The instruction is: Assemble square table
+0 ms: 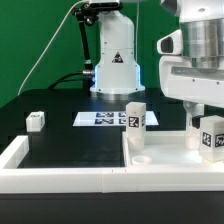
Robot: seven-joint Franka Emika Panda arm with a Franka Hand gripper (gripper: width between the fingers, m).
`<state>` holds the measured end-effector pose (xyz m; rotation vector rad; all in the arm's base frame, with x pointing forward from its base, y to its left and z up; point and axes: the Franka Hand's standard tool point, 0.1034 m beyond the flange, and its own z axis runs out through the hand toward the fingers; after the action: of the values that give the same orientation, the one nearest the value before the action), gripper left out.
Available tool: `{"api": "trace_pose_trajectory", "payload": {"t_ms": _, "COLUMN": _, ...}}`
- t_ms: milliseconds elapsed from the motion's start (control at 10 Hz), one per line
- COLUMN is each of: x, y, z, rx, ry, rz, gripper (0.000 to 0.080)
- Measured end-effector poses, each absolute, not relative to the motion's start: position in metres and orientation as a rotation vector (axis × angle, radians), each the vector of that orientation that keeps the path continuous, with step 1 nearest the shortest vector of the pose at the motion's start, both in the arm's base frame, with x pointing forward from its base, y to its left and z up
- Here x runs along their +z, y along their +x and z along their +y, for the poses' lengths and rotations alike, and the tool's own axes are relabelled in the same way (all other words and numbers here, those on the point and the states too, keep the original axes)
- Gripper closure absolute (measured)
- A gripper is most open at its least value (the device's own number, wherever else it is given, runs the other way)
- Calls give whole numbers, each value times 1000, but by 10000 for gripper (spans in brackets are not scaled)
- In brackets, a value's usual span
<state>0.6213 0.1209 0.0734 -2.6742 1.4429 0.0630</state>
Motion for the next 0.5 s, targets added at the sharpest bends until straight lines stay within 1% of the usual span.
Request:
{"api": "trace_pose_trajectory", "payload": {"t_ms": 100, "x": 73, "y": 621, "z": 121, "rx": 48, "ry": -2781, "rz": 1221, "gripper": 159}}
{"api": "trace_pose_trajectory", "payload": {"t_ms": 200, "x": 73, "y": 621, "z": 122, "rx": 44, "ry": -2820, "rz": 1128, "gripper": 159}}
{"api": "trace_pose_trajectory", "payload": {"t_ms": 400, "x": 72, "y": 621, "z": 120, "rx": 18, "ry": -2959, "rz": 709, "gripper": 151}}
{"api": "trace_pose_trajectory", "payload": {"t_ms": 500, "x": 73, "y": 622, "z": 116, "rx": 11, "ry": -2984, "rz": 597, "gripper": 150}}
